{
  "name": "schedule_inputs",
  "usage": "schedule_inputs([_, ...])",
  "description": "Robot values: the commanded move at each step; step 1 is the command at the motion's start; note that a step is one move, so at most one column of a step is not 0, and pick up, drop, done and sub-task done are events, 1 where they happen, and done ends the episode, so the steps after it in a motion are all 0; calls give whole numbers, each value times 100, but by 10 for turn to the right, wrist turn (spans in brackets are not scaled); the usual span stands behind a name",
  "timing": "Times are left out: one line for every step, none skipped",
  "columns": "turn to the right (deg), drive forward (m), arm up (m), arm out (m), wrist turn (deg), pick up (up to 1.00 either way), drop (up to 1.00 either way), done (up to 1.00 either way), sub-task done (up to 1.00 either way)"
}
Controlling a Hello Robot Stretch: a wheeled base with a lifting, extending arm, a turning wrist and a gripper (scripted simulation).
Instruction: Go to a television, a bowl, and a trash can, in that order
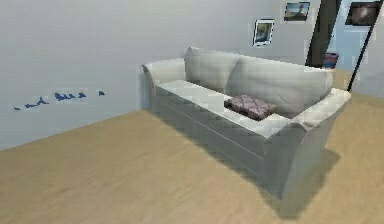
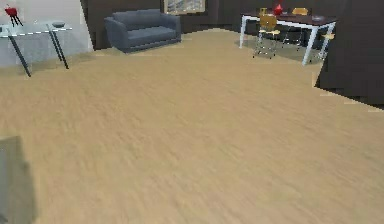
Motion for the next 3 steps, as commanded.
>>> schedule_inputs([-450,0,0,0,0,0,0,0,0])
schedule_inputs([-450,0,0,0,0,0,0,0,0])
schedule_inputs([-450,0,0,0,0,0,0,0,0])
